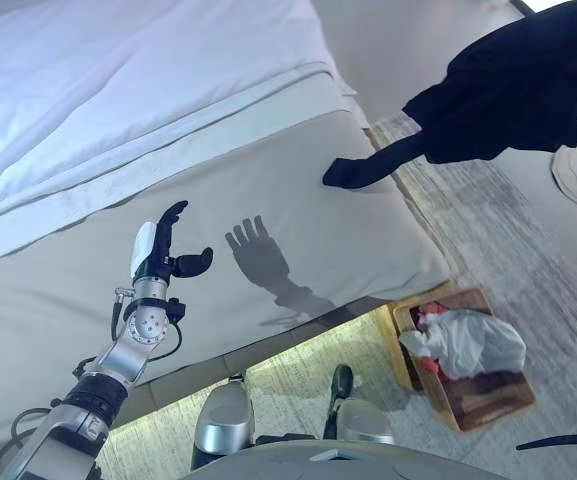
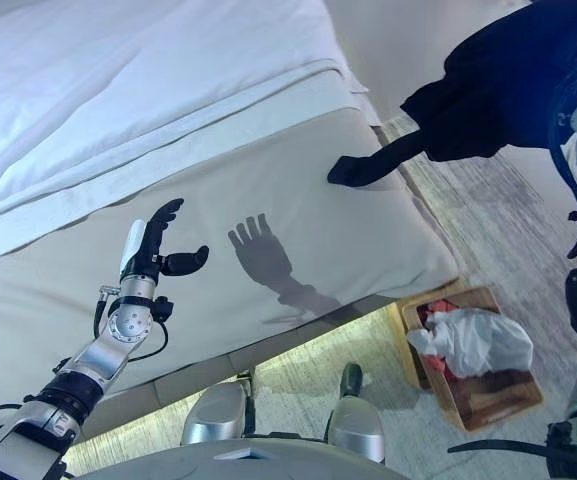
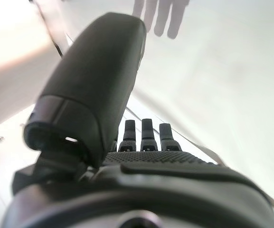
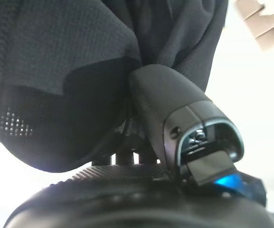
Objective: Pick up the clothes from the bed and place them into the basket
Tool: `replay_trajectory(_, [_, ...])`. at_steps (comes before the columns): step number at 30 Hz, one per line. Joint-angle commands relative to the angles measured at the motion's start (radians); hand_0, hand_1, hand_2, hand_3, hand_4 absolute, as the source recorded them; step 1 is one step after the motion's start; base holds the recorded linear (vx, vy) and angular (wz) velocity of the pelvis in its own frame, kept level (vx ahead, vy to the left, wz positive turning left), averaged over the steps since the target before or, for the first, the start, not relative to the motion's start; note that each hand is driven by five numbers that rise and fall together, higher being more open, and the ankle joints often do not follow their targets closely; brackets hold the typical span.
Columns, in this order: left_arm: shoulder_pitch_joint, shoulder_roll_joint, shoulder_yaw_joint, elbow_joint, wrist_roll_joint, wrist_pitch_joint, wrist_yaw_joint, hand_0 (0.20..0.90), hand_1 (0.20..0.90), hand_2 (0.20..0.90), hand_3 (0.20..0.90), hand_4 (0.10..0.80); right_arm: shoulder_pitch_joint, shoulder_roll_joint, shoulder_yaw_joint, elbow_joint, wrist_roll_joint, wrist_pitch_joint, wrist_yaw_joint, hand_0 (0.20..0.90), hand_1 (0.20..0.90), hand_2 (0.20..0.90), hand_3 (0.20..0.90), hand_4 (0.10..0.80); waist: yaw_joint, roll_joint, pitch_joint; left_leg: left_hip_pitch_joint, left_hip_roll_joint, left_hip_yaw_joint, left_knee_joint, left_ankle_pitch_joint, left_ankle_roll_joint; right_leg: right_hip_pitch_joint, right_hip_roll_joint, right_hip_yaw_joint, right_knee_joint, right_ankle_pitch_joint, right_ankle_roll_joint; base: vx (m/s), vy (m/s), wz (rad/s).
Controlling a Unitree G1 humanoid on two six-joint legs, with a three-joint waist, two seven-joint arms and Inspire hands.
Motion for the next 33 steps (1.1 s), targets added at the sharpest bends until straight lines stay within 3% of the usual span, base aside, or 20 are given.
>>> replay_trajectory(1, [0.024,-0.037,-0.057,0.046,0.021,-0.098,0.04,0.9,0.9,0.9,0.9,0.8,0.023,-0.076,0.048,-0.08,-0.028,-0.051,-0.111,0.3,0.3,0.3,0.2,0.1,-0.02,0.006,-0.302,0.011,0.036,0.021,0.0,-0.124,-0.036,-0.06,0.072,0.02,0.004,-0.036,-0.039,0.02,0.02,-0.33])
replay_trajectory(10, [0.001,-0.052,-0.069,0.059,0.037,-0.103,0.0,0.9,0.9,0.9,0.9,0.8,0.129,-0.129,-0.05,-0.154,-0.026,-0.006,-0.166,0.3,0.3,0.3,0.2,0.1,-0.085,0.006,-0.302,0.042,0.044,0.073,0.0,-0.14,-0.038,-0.071,0.093,0.078,0.004,-0.033,-0.04,0.022,0.018,-0.23])
replay_trajectory(21, [-0.045,-0.083,-0.083,0.083,0.046,-0.099,-0.027,0.9,0.9,0.9,0.9,0.8,0.243,-0.167,-0.124,-0.162,-0.025,-0.011,-0.099,0.3,0.3,0.3,0.2,0.1,-0.143,0.011,-0.288,0.063,0.048,0.11,0.0,-0.152,-0.043,-0.087,0.109,0.128,0.004,-0.028,-0.045,-0.003,0.001,-0.14])
replay_trajectory(26, [-0.056,-0.092,-0.078,0.086,0.053,-0.092,-0.03,0.9,0.9,0.9,0.9,0.8,0.306,-0.142,-0.15,-0.157,-0.028,-0.005,-0.074,0.3,0.3,0.3,0.2,0.1,-0.155,0.014,-0.283,0.067,0.05,0.12,0.0,-0.153,-0.045,-0.092,0.112,0.133,0.004,-0.026,-0.046,-0.002,-0.019,-0.06])
replay_trajectory(33, [-0.07,-0.108,-0.061,0.1,0.059,-0.08,-0.022,0.9,0.9,0.9,0.9,0.8,0.487,-0.041,-0.257,-0.124,-0.013,-0.011,-0.105,0.3,0.3,0.3,0.2,0.1,-0.176,0.03,-0.267,0.065,0.051,0.131,0.0,-0.153,-0.044,-0.102,0.117,0.144,0.004,-0.02,-0.048,-0.007,-0.005,-0.01])
